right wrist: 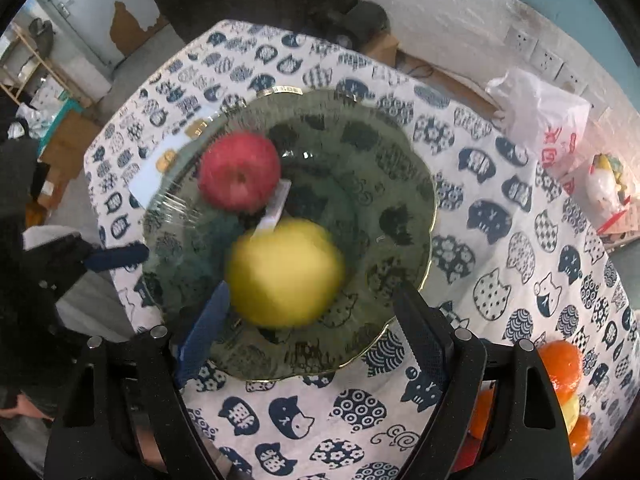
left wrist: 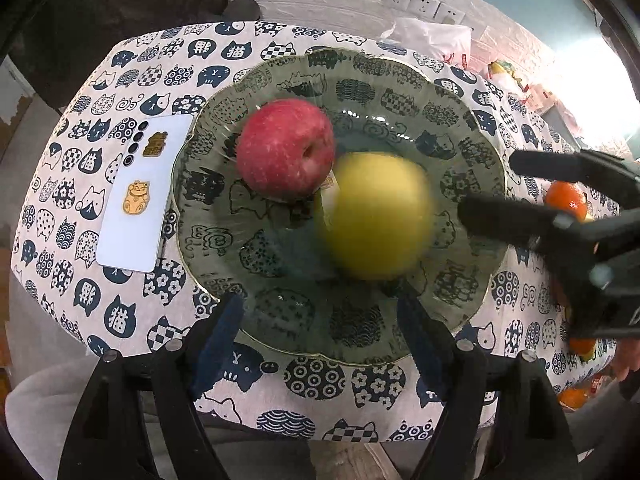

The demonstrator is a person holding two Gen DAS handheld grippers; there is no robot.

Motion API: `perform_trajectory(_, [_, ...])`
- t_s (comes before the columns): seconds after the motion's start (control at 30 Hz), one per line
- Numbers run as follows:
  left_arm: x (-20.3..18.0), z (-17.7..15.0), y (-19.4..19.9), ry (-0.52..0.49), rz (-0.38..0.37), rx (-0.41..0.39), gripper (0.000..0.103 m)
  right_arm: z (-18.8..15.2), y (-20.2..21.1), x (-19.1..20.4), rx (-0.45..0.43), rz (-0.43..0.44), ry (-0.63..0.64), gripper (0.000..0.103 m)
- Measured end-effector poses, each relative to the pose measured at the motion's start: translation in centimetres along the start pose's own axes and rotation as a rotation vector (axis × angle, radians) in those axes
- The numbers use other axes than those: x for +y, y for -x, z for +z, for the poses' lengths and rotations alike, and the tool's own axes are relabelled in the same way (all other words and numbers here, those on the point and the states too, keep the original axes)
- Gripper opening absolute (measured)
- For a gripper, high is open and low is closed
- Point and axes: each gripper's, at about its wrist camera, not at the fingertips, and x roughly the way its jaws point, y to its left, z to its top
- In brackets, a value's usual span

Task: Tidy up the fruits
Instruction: 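Open the left tool over the plate while the right tool releases the pear onto it, then move both open tools back over the fruit pile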

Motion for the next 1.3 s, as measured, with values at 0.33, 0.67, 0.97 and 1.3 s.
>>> perform_trajectory(0.33, [-2.0, 0.2, 2.2, -0.036, -0.017, -0.039, 0.081, -1.6, 3.9, -1.8, -0.064, -0.060, -0.046, 0.086])
perform_trajectory(0.67, [-7.1, 0.7, 4.7, -0.106, -0.086, -0.064, 0.081, -5.4, 9.6, -5.8, -0.136, -0.139, -0.125, 0.090])
perform_trajectory(0.97, [-11.8, 0.1, 5.5, -0.206, -0.115, -0.059, 0.081, -9.7, 13.5, -10.7, -0.173, -0.190, -0.248, 0.091])
perform_trajectory(1.3, [-16.8, 0.1, 5.4, -0.239, -0.164, -0.028, 0.086, -14.4, 15.9, -14.6, -0.180, -0.245, -0.337, 0.091])
